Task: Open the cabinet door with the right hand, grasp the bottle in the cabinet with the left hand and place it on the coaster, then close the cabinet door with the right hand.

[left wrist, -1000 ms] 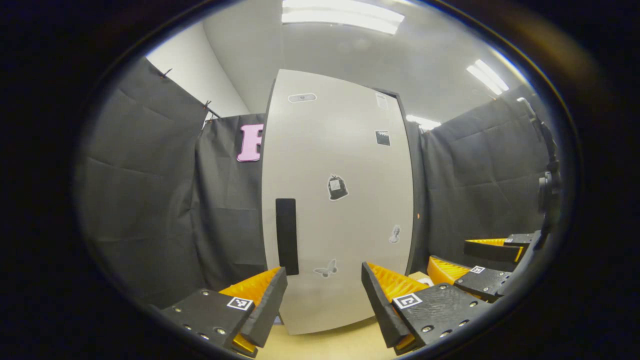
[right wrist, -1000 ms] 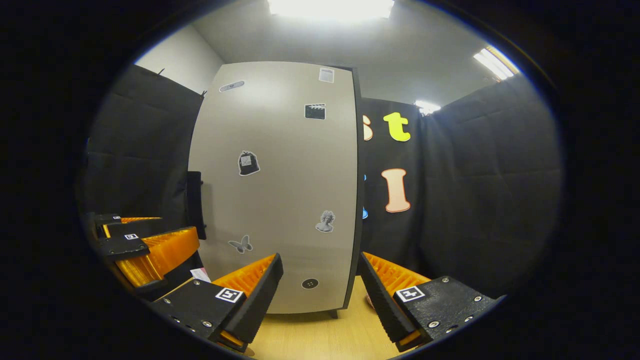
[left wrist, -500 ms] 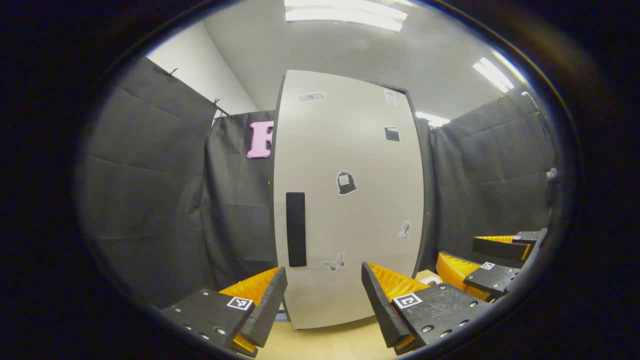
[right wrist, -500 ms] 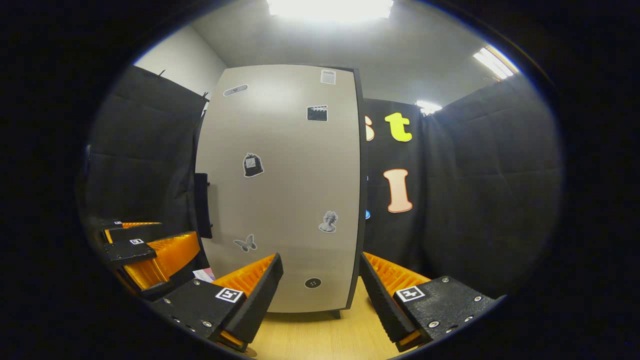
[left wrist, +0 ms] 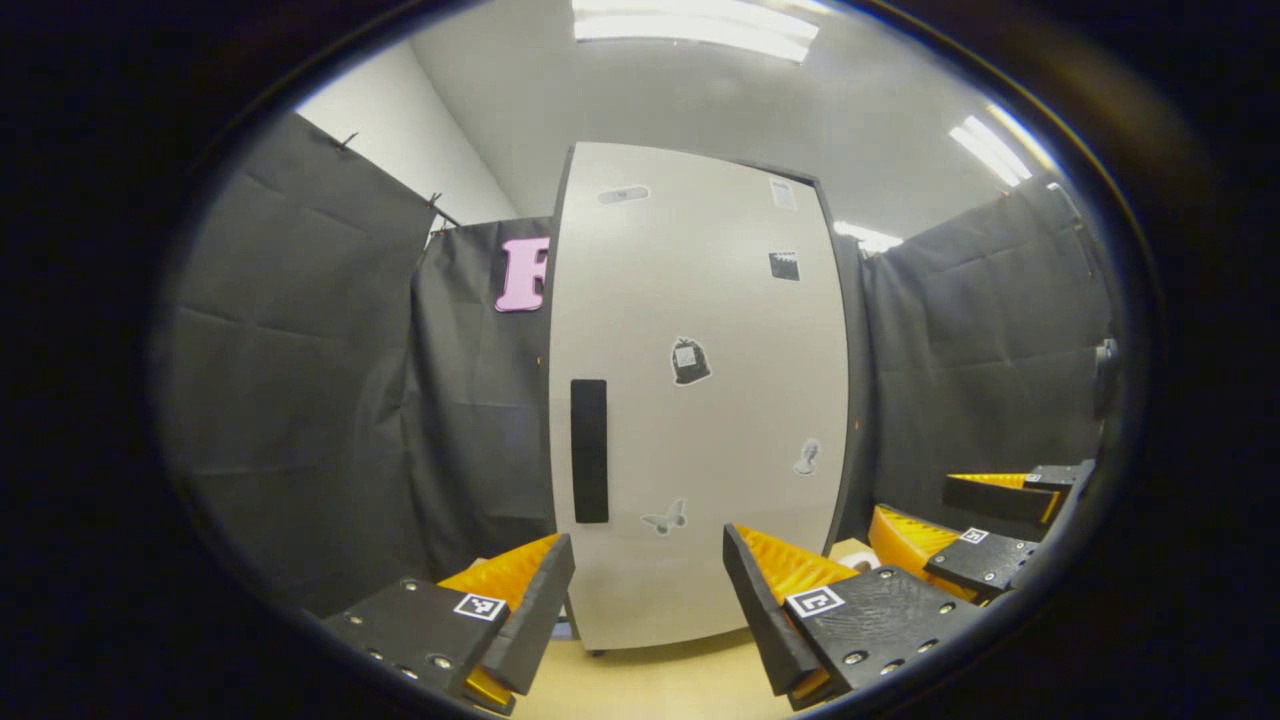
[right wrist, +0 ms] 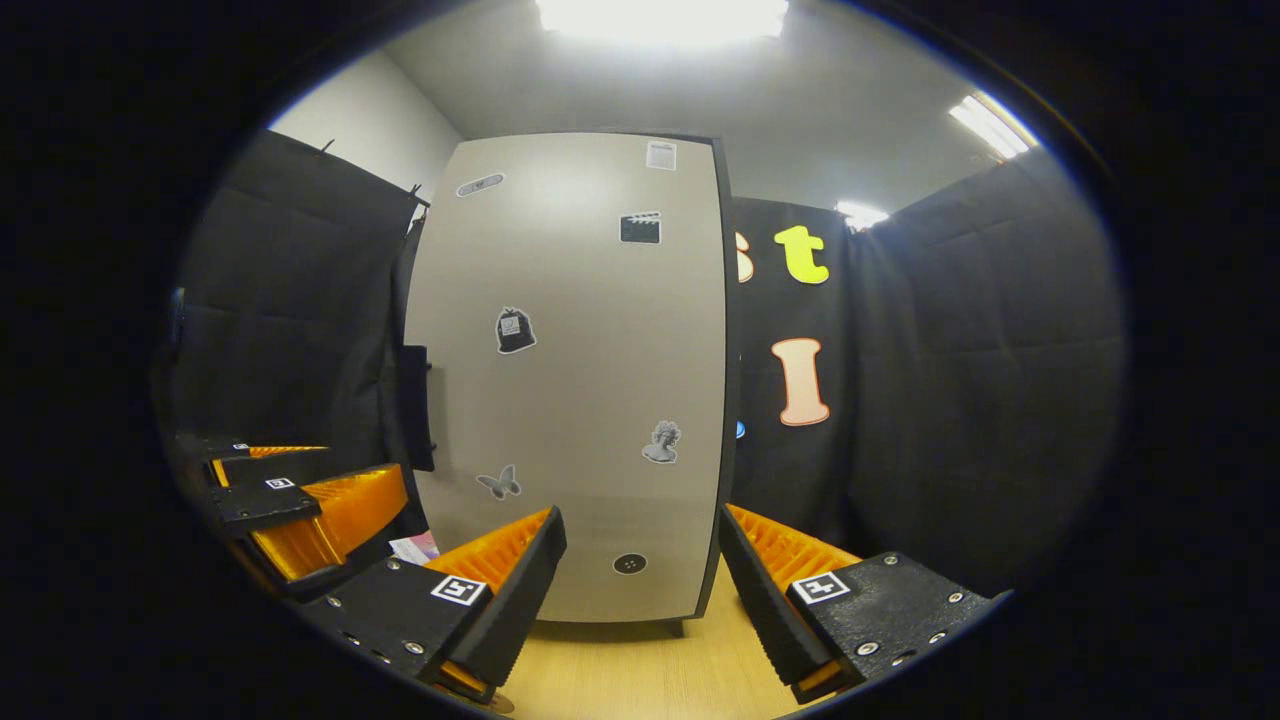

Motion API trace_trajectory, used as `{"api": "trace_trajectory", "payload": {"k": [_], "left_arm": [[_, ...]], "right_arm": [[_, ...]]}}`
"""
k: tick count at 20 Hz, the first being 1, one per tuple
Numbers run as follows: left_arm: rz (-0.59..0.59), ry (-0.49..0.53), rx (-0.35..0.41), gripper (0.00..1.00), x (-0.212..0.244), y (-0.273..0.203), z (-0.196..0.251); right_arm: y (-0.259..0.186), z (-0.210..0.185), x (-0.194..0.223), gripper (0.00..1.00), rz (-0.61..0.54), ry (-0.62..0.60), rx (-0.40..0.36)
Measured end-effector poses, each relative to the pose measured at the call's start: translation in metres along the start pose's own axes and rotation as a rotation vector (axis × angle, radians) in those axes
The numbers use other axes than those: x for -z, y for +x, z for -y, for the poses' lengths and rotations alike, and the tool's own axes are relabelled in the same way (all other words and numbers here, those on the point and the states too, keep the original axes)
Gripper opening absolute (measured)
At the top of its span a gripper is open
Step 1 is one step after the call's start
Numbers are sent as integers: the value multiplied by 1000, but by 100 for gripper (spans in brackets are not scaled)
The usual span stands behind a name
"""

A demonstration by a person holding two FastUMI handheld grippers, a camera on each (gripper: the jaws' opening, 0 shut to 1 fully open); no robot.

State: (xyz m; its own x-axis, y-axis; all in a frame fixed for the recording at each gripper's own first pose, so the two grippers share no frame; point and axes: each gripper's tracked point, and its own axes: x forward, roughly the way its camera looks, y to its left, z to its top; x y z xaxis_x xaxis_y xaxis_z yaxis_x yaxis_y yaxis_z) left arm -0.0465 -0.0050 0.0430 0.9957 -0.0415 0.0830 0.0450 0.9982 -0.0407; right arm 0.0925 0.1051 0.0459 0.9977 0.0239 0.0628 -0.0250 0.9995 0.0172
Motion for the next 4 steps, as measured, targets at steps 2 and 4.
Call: {"api": "trace_trajectory", "payload": {"k": [2, 4], "left_arm": [[-3, 2, 2, 86, 1, -1, 2], [-7, 10, 1, 90, 1, -1, 2]], "right_arm": [[0, 0, 0, 95, -3, 2, 0], [0, 1, 1, 95, -5, 4, -1]]}}
